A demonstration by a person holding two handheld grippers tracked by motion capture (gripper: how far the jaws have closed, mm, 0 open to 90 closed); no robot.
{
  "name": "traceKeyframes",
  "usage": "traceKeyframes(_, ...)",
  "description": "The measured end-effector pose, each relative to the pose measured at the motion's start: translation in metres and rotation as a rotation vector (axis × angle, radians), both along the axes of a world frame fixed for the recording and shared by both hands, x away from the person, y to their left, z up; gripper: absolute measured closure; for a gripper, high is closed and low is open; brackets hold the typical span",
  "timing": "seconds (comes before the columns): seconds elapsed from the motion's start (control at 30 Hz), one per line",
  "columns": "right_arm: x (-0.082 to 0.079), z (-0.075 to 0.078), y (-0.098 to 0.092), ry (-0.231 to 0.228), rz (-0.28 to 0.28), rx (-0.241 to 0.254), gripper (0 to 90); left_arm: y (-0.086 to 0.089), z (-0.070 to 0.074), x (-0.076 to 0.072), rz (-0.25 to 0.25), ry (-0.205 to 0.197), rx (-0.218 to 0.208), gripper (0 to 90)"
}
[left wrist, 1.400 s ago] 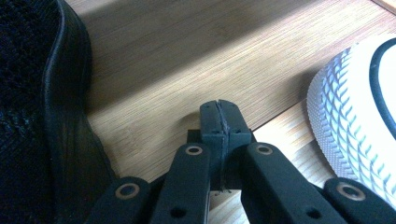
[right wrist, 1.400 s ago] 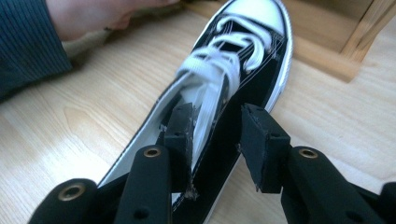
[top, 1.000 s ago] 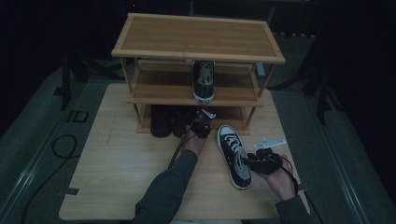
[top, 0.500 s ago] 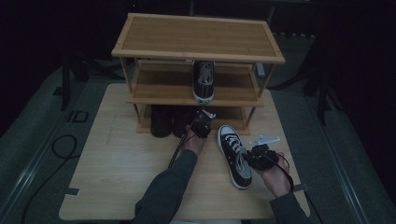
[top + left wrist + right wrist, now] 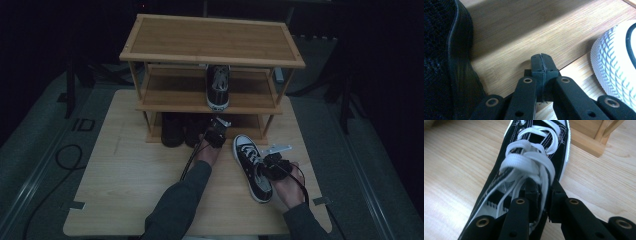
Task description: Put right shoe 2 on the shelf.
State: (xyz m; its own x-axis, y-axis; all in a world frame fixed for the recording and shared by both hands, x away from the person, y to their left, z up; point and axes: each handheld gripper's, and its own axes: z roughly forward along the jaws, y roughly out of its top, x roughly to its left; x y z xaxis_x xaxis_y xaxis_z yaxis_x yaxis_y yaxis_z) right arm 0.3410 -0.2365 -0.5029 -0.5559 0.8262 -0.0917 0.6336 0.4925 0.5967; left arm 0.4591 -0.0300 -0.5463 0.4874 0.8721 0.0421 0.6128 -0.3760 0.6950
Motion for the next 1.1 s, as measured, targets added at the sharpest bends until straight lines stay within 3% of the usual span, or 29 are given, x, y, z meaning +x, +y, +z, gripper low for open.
traceKeyframes(0.13, 0.002, 0.0, -0.001, -0.002, -0.004, 0.018, 86.8, 0.0, 0.0, 0.0, -0.002, 0.0, 0.0, 90.0)
traceKeyframes(0.5, 0.004, 0.006, -0.015, -0.002, -0.004, 0.039, 87.8, 0.0, 0.0, 0.0, -0.002, 0.0, 0.0, 90.0)
traceKeyframes(0.7, 0.005, 0.011, -0.028, 0.006, 0.037, 0.067, 87.8, 0.0, 0.0, 0.0, -0.002, 0.001, 0.0, 90.0)
traceKeyframes(1.1, 0.008, 0.024, -0.034, 0.001, 0.115, 0.058, 87.8, 0.0, 0.0, 0.0, -0.001, 0.001, 0.0, 90.0)
